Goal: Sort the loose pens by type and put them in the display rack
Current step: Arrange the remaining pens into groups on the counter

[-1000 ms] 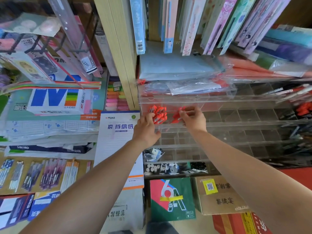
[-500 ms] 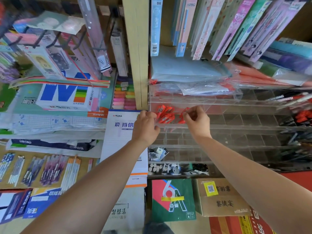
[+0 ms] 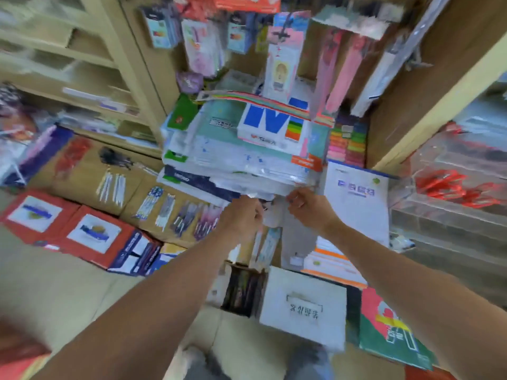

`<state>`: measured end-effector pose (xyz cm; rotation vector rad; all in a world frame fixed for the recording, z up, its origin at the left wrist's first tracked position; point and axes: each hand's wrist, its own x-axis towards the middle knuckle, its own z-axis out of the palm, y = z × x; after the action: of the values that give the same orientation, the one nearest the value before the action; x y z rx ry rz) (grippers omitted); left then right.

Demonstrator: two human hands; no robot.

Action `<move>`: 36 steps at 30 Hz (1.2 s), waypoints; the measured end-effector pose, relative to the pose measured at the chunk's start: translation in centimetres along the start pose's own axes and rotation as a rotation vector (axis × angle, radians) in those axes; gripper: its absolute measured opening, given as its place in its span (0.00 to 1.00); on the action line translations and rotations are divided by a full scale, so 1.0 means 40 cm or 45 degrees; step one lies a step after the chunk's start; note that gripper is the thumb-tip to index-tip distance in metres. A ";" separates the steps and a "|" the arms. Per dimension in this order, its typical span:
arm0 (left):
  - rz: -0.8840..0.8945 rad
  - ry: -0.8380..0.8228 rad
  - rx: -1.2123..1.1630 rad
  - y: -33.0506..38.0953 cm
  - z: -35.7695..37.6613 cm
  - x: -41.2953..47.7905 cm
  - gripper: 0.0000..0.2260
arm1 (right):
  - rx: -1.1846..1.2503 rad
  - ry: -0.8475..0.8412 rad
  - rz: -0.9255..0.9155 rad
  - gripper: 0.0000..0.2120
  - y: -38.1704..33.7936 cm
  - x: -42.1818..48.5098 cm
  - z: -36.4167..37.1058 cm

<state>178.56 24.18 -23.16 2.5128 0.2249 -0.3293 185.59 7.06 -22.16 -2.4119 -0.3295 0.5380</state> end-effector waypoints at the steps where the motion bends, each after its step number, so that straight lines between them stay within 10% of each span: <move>1: -0.020 -0.042 0.029 -0.084 -0.030 -0.029 0.06 | -0.032 -0.059 -0.013 0.08 -0.061 0.010 0.065; 18: -0.708 -0.099 -0.100 -1.058 -0.290 -0.192 0.21 | 0.013 -0.632 -0.103 0.09 -0.671 0.306 0.905; 36: -0.930 0.047 -0.309 -1.779 -0.558 0.130 0.11 | -0.095 -0.791 -0.080 0.08 -1.036 0.794 1.417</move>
<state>171.09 95.32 -44.90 2.1149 1.1312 -0.5014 183.77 80.43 -45.64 -2.2402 -0.6911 1.2613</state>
